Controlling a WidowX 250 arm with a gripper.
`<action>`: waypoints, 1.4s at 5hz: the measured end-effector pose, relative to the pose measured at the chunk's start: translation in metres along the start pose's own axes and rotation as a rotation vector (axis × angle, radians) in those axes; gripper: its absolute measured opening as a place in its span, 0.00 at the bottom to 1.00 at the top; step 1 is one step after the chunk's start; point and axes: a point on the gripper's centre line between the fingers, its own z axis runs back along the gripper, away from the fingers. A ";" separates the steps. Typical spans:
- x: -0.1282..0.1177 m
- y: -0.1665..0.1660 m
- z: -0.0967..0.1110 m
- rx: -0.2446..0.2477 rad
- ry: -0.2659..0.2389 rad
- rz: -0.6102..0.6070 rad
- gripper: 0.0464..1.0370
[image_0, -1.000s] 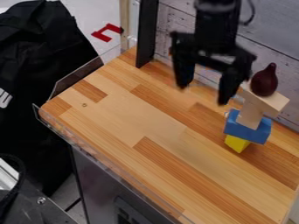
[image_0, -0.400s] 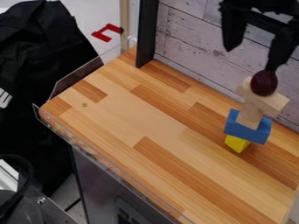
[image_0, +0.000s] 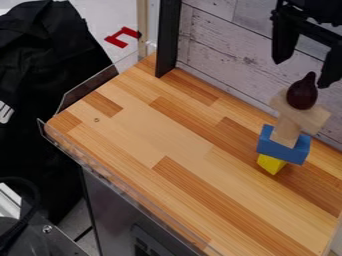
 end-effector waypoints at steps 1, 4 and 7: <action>-0.001 0.000 -0.003 0.003 0.022 -0.003 0.96; -0.004 0.003 -0.037 -0.013 0.107 0.022 0.96; -0.001 0.002 -0.038 -0.025 0.091 0.023 0.55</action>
